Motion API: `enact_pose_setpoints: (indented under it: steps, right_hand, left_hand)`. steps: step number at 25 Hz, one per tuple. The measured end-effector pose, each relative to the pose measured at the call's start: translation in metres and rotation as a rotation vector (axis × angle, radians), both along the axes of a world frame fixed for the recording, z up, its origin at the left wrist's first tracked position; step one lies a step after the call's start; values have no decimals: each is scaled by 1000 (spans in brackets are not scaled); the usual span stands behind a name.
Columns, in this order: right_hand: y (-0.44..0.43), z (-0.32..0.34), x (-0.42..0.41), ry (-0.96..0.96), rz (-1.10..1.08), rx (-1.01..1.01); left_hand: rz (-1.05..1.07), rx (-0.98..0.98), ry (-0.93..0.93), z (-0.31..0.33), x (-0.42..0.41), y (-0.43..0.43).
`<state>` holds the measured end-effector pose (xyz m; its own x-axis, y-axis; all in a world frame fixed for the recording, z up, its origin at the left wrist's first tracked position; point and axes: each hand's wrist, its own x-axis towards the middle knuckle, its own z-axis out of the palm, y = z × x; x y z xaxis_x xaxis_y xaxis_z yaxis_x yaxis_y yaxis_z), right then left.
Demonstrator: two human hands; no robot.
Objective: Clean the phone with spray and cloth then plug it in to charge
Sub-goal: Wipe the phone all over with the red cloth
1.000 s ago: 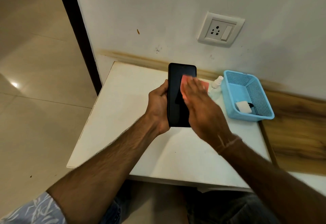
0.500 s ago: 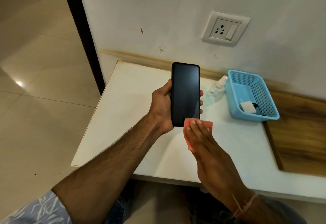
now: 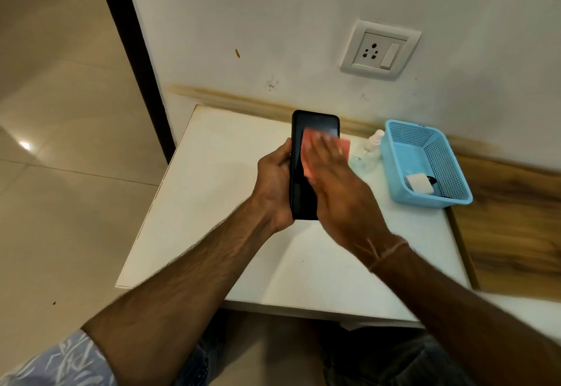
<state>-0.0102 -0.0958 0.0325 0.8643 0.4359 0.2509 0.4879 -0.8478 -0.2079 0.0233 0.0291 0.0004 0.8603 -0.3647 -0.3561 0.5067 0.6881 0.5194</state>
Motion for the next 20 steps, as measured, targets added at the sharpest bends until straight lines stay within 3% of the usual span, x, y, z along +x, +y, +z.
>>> enact_pose_setpoints:
  steps: [6, 11, 14, 20]
  right_hand:
    - [-23, -33, -82, 38, 103, -199]
    - [-6, 15, 4, 34, -34, 13]
    - [3, 27, 42, 37, -74, 40]
    - [-9, -23, -64, 18, 59, -89]
  left_hand:
    - [-63, -120, 5, 2, -1, -2]
    - [-29, 21, 3, 0, -3, -9]
    - [-4, 5, 12, -3, -4, -10]
    - [-65, -94, -3, 2, -5, -5]
